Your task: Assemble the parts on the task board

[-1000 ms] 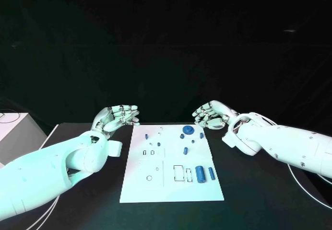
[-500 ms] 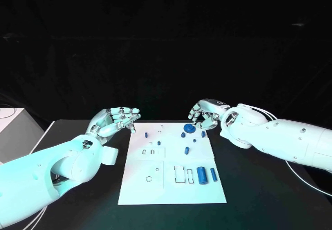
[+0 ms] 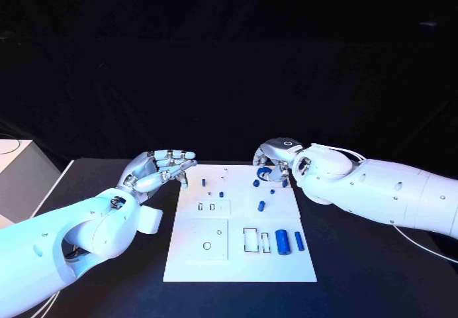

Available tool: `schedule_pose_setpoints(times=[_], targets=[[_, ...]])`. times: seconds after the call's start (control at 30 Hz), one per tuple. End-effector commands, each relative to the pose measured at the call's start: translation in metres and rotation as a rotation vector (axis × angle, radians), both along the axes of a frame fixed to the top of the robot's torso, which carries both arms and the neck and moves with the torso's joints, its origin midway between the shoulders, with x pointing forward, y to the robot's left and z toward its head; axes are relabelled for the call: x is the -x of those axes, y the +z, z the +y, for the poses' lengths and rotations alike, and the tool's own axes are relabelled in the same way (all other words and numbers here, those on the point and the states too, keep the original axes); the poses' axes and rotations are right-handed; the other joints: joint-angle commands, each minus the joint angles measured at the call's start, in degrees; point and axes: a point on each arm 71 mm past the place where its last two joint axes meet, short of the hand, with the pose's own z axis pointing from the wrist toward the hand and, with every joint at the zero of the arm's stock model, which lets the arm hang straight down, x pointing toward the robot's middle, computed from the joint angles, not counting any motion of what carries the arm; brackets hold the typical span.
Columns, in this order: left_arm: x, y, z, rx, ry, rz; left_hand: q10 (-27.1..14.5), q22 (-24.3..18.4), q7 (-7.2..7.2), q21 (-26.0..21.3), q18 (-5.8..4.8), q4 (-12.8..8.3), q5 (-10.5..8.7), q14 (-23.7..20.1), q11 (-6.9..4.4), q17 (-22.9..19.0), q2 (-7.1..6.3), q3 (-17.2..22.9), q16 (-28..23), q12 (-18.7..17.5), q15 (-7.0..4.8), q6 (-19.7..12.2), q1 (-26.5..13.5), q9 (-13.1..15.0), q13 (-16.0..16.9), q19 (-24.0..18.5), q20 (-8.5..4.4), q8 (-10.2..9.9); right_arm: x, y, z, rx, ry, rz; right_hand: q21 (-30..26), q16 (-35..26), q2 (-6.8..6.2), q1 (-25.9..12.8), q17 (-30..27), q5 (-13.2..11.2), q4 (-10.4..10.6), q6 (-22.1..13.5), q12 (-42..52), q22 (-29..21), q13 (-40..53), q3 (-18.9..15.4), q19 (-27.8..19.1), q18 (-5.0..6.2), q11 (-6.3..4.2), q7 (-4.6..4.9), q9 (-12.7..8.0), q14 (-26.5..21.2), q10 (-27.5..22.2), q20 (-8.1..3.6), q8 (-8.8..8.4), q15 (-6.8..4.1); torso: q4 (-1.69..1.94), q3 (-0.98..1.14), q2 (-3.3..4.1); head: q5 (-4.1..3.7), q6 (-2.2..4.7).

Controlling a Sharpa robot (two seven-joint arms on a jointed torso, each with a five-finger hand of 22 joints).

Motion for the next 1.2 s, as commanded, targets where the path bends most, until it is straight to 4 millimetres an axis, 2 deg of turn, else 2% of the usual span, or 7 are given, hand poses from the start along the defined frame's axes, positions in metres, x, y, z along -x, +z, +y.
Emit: schedule_pose_setpoints(times=[0.03,0.33,0.53,0.67,0.83,1.2], targets=[[0.002,0.003,-0.004,0.007,-0.033,-0.008,0.3,0.1,-0.19,0.3,0.86,0.0,-0.21,0.4,0.08,0.1,-0.05,0.3,0.3,0.0,-0.14,0.1,-0.7,0.1,0.1,-0.2,-0.16,0.3,-0.002,-0.003,0.0,0.091,-0.023,-0.02,0.2,0.2,-0.28,0.3,0.0,-0.1,0.0,0.1,-0.1,3.4,0.1,-0.3,0.8,-0.96,-0.05,-0.45,0.1,2.0,-0.4,0.01,-0.23,0.03,0.37,-0.14,0.69,-0.19,-0.05],[0.003,0.008,-0.005,0.012,-0.034,-0.015,0.1,0.2,-0.09,0.5,0.84,0.0,-0.21,0.3,0.15,0.2,-0.15,0.3,0.5,-0.1,-0.1,0.0,-0.9,0.1,0.0,-0.2,-0.16,0.2,-0.004,-0.007,0.001,0.128,-0.041,-0.02,0.3,0.4,-0.1,0.4,0.1,0.0,0.1,0.2,-0.1,3.5,0.1,-0.3,0.8,-0.96,-0.06,-0.51,0.2,2.0,-0.4,0.01,-0.15,0.04,0.6,-0.26,1.22,-0.67,0.13],[0.004,0.01,-0.005,0.011,-0.035,-0.014,0.0,0.3,0.0,0.7,0.83,0.1,-0.21,0.3,0.22,0.2,-0.13,0.3,0.6,-0.2,-0.06,-0.1,-1.0,0.1,0.0,-0.3,-0.15,0.1,-0.007,-0.009,0.0,0.147,-0.049,-0.02,0.4,0.6,0.09,0.5,0.3,0.2,0.2,0.3,-0.1,3.7,0.1,-0.3,0.9,-1.0,-0.03,-0.53,0.3,2.0,-0.4,0.02,-0.08,0.05,0.66,-0.32,1.53,-1.33,0.17],[0.005,0.011,-0.005,0.013,-0.038,-0.015,0.0,0.3,0.0,0.7,0.83,0.1,-0.21,0.3,0.22,0.2,-0.13,0.3,0.6,-0.2,-0.06,-0.1,-1.0,0.1,0.0,-0.3,-0.15,0.1,-0.008,-0.011,0.0,0.151,-0.048,-0.021,0.6,0.7,0.2,0.4,0.4,0.2,0.3,0.4,-0.1,3.9,0.2,-0.3,0.9,-1.04,-0.04,-0.55,0.4,2.0,-0.4,0.02,-0.02,0.06,0.66,-0.38,1.7,-1.24,0.2],[0.005,0.013,-0.007,0.015,-0.042,-0.017,0.0,0.3,0.0,0.7,0.83,0.1,-0.21,0.3,0.22,0.2,-0.13,0.3,0.6,-0.2,-0.06,-0.1,-1.0,0.1,0.0,-0.3,-0.15,0.1,-0.009,-0.014,0.001,0.156,-0.045,-0.015,0.6,0.7,0.28,0.4,0.4,0.2,0.4,0.4,0.0,4.0,0.2,-0.3,1.0,-1.05,-0.06,-0.55,0.5,2.0,-0.3,0.03,0.02,0.05,0.88,-0.41,2.02,-1.27,0.13],[0.007,0.015,-0.008,0.017,-0.047,-0.018,-0.1,0.4,0.09,0.9,0.81,0.2,-0.21,0.3,0.29,0.3,-0.14,0.3,0.7,-0.2,0.01,-0.2,-1.3,0.1,0.0,-0.3,-0.11,0.1,-0.01,-0.024,0.003,0.163,-0.045,0.009,0.8,0.9,0.34,0.3,0.6,0.3,0.6,0.3,0.0,4.2,0.3,-0.3,1.0,-1.09,-0.08,-0.26,0.6,2.0,-0.2,0.03,-0.03,0.04,1.28,-0.62,2.6,-1.35,0.21]])
